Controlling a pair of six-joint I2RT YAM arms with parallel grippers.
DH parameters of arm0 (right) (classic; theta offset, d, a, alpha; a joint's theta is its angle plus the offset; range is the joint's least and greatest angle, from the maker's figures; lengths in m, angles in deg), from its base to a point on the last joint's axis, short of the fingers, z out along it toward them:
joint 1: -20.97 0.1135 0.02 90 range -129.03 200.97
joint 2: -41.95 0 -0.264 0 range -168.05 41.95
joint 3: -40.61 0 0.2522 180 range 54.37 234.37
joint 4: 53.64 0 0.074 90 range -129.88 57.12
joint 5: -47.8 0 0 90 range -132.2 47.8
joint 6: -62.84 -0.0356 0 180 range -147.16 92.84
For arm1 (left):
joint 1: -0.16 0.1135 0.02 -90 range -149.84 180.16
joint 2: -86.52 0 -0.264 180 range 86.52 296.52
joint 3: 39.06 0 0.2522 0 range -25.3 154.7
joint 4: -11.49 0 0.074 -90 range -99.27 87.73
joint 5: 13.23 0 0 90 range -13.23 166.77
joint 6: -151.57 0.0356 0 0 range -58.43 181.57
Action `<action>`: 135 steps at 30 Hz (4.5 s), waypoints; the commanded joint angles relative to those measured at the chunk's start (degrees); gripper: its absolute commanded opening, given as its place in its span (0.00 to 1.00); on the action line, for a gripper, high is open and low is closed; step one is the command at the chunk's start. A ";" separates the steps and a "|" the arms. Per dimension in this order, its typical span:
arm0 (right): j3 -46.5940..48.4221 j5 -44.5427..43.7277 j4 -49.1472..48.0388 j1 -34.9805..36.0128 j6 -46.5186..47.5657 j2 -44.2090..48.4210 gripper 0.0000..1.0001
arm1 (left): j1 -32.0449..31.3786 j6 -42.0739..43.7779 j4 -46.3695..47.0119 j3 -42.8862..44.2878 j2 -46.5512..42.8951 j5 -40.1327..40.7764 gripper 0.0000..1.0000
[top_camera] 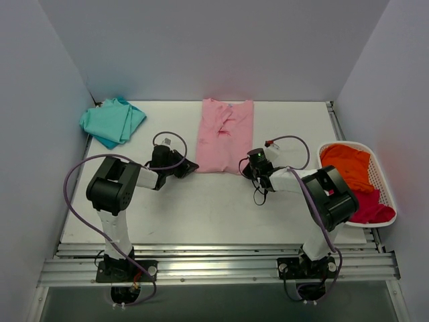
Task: Fold and stack the t-shirts
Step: Fold the tshirt
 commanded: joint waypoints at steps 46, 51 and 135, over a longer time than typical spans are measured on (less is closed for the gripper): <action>16.45 -6.27 31.19 2.47 5.87 20.84 0.00 | -6.99 5.97 -31.04 4.57 -33.29 14.94 0.02; 18.74 -6.00 30.93 1.58 6.66 17.42 0.00 | -6.20 6.41 -29.89 8.26 -28.00 13.19 0.02; 26.22 8.76 15.99 -24.26 5.78 12.14 1.00 | -3.03 4.74 -30.16 39.73 16.91 13.71 1.00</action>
